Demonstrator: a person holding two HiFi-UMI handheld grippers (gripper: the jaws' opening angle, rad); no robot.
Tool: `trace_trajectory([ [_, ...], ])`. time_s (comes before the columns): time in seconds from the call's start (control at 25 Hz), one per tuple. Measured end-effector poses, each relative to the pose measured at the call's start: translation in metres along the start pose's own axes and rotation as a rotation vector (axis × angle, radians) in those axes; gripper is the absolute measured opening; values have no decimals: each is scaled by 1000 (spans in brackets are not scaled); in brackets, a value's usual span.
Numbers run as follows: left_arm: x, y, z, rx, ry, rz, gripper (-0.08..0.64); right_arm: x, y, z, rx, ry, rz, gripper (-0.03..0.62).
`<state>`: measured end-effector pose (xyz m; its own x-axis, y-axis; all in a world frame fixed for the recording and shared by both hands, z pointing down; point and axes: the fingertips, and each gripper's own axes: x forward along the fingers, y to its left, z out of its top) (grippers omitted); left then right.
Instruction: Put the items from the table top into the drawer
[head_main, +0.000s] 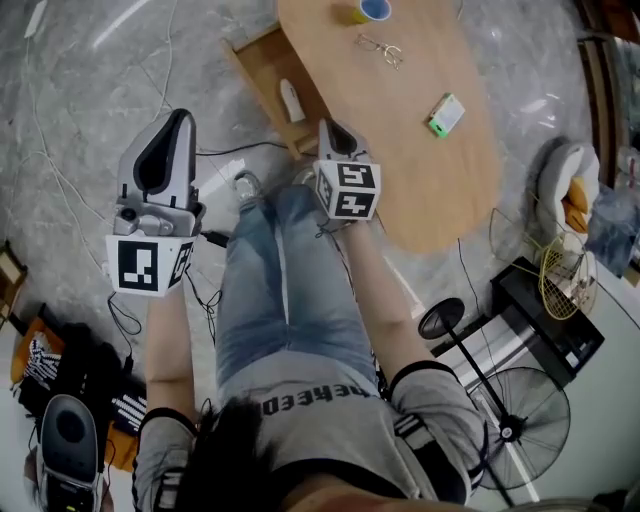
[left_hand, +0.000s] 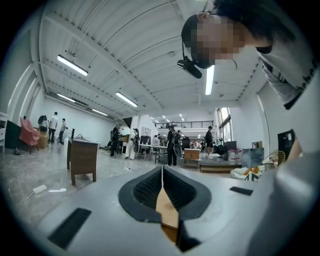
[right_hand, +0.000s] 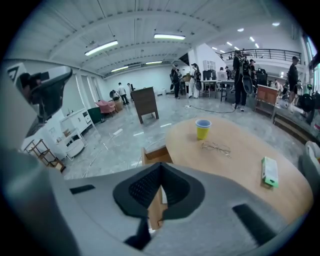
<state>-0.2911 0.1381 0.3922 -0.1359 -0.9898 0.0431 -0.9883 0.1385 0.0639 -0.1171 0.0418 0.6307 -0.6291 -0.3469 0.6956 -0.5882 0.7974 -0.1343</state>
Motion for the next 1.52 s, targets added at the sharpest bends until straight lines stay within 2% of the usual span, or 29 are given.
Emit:
trace_trajectory([
  [0.52,9,-39,67,20,-30,-90,12,-109,3,81,-13,-181,-25,3],
  [1.04,2,-68,129,30,-69,-130,12,-202,4,143,-65,-333,-70,3],
  [1.52,-3,-74,179,59,-123,-151,12,-258,14,192,-88,-469,-130,3],
])
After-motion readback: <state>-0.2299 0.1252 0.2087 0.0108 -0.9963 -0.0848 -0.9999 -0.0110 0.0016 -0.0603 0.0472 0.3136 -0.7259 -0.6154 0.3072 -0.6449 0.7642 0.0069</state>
